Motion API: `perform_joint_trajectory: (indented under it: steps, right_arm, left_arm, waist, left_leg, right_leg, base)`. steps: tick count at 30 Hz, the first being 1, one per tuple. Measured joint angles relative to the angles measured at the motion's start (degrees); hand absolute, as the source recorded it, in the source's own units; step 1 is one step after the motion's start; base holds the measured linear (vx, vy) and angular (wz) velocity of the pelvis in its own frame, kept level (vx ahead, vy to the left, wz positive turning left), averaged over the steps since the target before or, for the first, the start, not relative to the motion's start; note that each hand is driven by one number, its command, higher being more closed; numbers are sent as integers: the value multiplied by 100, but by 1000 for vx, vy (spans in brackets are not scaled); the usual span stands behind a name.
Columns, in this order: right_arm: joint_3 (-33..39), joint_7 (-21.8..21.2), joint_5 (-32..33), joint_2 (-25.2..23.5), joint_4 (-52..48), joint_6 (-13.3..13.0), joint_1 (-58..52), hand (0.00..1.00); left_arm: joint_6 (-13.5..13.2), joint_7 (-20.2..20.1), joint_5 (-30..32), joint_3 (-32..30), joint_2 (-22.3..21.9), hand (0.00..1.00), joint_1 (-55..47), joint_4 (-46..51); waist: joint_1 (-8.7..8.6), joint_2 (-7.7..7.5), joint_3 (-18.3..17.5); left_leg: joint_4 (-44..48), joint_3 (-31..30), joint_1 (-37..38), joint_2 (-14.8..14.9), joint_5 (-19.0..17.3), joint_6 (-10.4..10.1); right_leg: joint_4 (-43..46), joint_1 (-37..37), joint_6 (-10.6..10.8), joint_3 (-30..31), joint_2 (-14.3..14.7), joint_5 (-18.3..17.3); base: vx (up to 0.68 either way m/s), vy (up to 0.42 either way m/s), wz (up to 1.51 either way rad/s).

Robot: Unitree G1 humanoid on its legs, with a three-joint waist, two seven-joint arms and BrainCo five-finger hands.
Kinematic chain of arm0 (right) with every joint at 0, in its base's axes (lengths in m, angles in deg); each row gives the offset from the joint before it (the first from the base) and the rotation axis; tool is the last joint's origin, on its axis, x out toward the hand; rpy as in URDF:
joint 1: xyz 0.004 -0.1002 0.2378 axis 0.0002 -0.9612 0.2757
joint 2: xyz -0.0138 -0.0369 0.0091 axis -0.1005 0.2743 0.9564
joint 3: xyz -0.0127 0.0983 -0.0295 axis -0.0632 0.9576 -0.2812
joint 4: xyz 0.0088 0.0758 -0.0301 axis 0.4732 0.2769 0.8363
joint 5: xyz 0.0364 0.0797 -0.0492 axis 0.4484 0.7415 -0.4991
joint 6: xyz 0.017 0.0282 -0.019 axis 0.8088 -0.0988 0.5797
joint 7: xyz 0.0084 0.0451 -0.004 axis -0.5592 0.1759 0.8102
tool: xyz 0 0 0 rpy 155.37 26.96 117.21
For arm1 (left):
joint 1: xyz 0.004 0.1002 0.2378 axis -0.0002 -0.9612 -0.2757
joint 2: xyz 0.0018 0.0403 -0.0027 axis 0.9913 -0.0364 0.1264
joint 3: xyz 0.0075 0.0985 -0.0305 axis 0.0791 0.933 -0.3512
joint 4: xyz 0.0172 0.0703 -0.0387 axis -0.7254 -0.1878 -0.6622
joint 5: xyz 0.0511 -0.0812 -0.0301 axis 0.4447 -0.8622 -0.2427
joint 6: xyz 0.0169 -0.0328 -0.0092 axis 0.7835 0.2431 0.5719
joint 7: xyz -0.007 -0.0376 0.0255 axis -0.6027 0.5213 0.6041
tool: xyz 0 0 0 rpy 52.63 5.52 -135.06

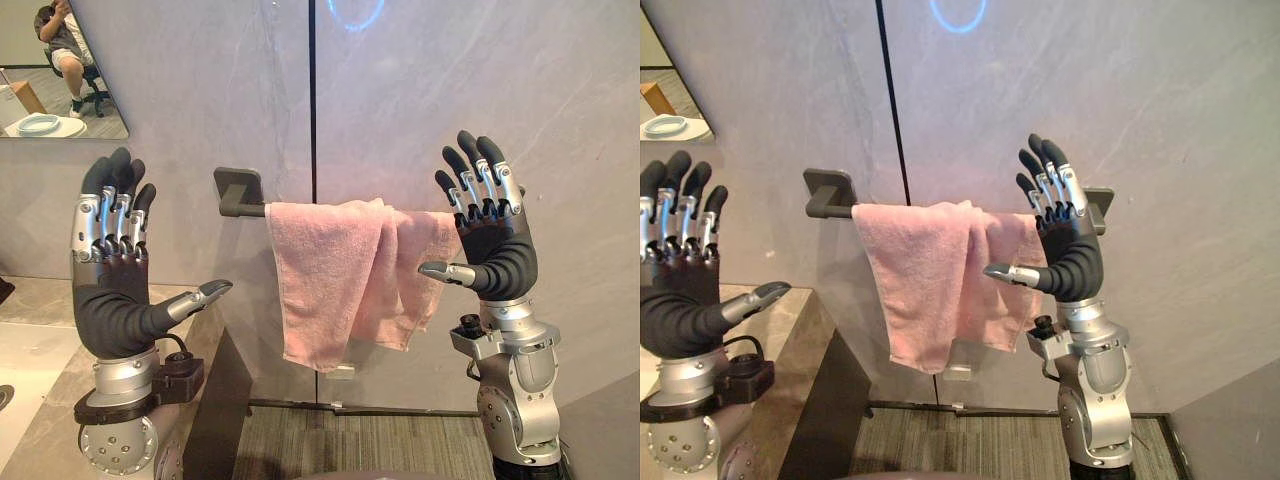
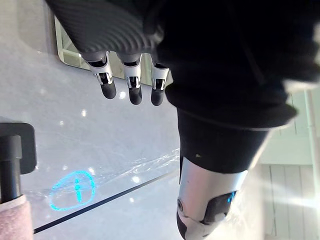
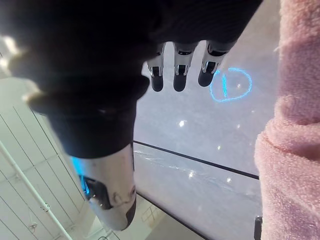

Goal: Organize washtable

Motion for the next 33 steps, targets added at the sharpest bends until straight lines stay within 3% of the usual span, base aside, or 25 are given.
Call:
perform_joint_trajectory:
  steps: [4, 7, 10, 19, 33]
  right_arm:
    - [-25, -42, 41, -5, 0, 1, 0, 0]
    - [-161, -55, 136, -6, 2, 6, 0, 0]
    - [-341, -186, 263, 4, 23, 99, 0, 0]
    - [-771, -537, 502, 78, 594, 268, 3, 0]
    - [-953, -945, 648, 429, 1318, 323, 29, 0]
  left_arm:
    - [-9, -305, -377, 248, 3, 0, 79, 0]
    - [4, -609, -686, 764, 32, 0, 192, -9]
    - [184, -1065, -1040, 1262, 134, 0, 248, -198]
    - [609, -1683, -1409, 2164, 685, 0, 578, -1118]
    - [880, -1820, -1334, 2503, 899, 0, 873, -2257]
  waist:
    - [1, -11, 5]
    - [-10, -18, 10]
    - [-29, -21, 14]
    - [-156, -81, 106]
    - [-194, -59, 119]
  left_leg:
    - [0, 0, 19, 1, 0, 0]
    - [0, 9, 30, 3, 0, 0]
    - [-2, 39, 39, 8, 0, 0]
    - [-13, 139, 60, 19, -5, -2]
    - [-28, 257, -16, 37, -10, 0]
  right_leg:
    - [1, 20, 0, 0, 0, 0]
    - [3, 26, 0, 13, 2, 0]
    - [4, -16, 0, 54, 10, 0]
    - [3, -57, -1, 136, 23, 5]
    - [-2, -209, -2, 246, 52, 37]
  base:
    - [-50, -32, 0]
    - [-51, -29, -2]
    - [-22, -13, -5]
    - [-3, -2, -5]
    - [-28, -19, -5]
